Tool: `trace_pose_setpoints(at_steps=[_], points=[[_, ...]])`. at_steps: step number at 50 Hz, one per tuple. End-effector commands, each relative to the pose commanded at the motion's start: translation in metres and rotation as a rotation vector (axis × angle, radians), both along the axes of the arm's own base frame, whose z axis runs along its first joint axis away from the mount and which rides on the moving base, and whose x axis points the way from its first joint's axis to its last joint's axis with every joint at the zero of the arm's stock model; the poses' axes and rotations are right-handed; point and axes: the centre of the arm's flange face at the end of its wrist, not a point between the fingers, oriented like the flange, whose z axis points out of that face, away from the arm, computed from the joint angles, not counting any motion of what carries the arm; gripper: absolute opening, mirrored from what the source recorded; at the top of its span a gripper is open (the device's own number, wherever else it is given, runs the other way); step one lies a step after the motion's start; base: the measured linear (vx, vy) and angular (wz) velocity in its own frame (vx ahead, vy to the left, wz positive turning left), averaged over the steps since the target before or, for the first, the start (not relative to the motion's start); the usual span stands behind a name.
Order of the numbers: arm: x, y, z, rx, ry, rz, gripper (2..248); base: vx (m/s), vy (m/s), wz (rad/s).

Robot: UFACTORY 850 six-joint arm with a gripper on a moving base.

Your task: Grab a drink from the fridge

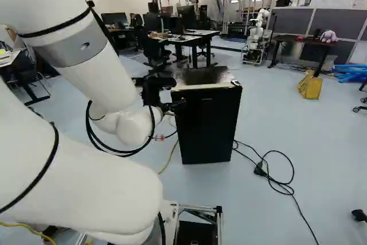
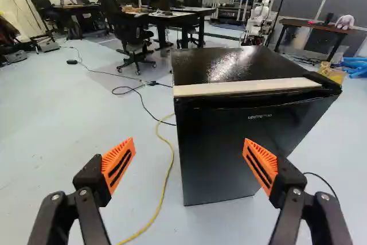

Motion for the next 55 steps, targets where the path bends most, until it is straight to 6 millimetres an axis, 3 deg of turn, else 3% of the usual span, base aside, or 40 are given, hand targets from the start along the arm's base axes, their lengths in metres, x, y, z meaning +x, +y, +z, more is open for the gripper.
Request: trace_pose_setpoints(at_steps=[55], points=[[0.006,0.0078,0.0009,0.012,0.003,0.006,247,0.009,0.0,-0.001]])
